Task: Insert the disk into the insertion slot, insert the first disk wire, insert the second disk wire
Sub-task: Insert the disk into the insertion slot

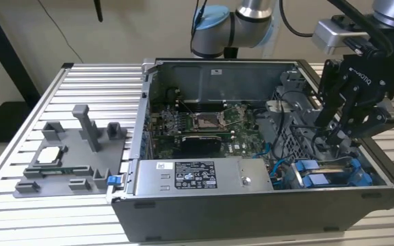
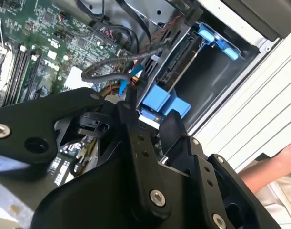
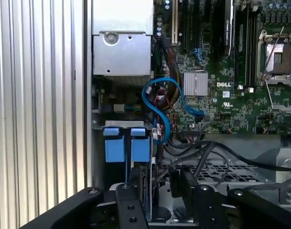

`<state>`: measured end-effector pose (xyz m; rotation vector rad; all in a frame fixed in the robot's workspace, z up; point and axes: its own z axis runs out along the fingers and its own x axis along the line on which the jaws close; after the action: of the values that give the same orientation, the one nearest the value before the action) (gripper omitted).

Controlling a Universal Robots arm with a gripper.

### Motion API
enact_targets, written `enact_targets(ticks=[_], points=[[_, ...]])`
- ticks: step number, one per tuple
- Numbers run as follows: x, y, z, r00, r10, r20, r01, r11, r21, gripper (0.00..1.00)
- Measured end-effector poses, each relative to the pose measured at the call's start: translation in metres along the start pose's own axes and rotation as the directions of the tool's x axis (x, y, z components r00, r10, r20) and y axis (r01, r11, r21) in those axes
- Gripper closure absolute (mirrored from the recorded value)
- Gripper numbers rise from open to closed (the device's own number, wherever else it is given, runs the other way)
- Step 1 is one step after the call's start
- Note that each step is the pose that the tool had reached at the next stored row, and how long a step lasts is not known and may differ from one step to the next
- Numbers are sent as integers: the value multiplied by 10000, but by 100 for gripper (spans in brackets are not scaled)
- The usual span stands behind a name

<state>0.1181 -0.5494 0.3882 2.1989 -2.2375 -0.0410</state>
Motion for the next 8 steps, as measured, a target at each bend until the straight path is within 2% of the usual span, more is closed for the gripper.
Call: enact_targets(ticks=[4,6,8], points=[[-36,0,21,10000,-22,28,22,9998,178,0],[-53,0,37,10000,-30,63,29,9997,235,0],[-59,3,53,9999,-32,131,28,9997,251,0]])
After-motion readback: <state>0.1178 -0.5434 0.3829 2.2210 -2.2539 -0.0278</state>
